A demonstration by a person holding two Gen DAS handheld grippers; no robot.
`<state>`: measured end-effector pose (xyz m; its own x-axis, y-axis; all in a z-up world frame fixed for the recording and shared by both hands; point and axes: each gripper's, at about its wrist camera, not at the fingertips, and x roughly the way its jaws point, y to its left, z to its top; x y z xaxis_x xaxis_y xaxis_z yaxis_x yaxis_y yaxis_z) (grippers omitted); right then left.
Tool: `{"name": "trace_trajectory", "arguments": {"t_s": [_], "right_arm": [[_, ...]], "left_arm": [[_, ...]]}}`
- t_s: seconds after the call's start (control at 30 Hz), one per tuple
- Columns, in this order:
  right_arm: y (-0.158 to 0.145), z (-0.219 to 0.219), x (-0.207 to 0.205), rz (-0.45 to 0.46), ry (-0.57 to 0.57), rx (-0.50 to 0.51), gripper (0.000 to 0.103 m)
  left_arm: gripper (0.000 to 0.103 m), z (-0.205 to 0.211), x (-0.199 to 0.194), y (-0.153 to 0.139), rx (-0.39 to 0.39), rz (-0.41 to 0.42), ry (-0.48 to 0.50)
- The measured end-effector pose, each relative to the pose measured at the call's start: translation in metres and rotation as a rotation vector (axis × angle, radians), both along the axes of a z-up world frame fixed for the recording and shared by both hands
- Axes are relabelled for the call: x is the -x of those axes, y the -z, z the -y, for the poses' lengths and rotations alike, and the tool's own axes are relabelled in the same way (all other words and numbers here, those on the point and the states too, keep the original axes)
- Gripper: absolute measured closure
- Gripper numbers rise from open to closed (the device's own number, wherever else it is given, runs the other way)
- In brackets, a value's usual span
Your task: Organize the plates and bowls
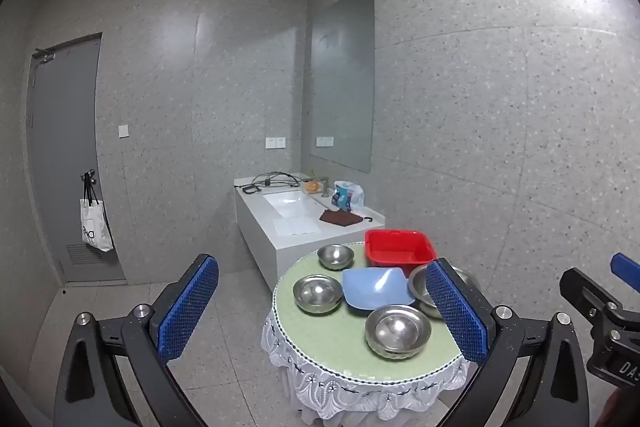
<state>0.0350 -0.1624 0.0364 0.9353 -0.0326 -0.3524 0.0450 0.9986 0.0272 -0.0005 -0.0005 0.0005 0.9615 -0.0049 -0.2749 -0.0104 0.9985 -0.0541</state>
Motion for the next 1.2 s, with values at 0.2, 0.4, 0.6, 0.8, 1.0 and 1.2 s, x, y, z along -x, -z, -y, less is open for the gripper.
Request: {"name": "trace_trajectory", "arguments": {"t_s": [0.2,0.4,0.6,0.8,1.0,1.2], "right_arm": [[-0.006,0.001,0.004,0.002,-0.001,-0.002,0.0],[-0.003,-0.008,0.003,-0.015,0.009,0.002,0.0],[0.0,-0.016,0.003,-0.016,0.019,0.002,0.0],[-0.006,-0.002,0.01,-0.017,0.013,-0.003,0.0],[-0.007,0.0,0.01,-0.016,0.017,-0.003,0.0],[-0.008,-0.001,0.011,-0.015,0.018,-0.005,0.0]], "left_arm": [[0.001,-0.001,0.001,-0.002,-0.018,0.011,0.014],[0.001,-0.004,0.015,0.002,-0.015,0.016,0.017],[0.001,0.0,0.016,0.002,-0.024,0.005,0.023],[0.001,0.0,0.015,0.0,-0.026,0.001,0.033],[0.001,0.002,0.015,-0.002,-0.031,-0.001,0.036],[0.001,0.004,0.018,-0.001,-0.039,-0.001,0.039]]}}
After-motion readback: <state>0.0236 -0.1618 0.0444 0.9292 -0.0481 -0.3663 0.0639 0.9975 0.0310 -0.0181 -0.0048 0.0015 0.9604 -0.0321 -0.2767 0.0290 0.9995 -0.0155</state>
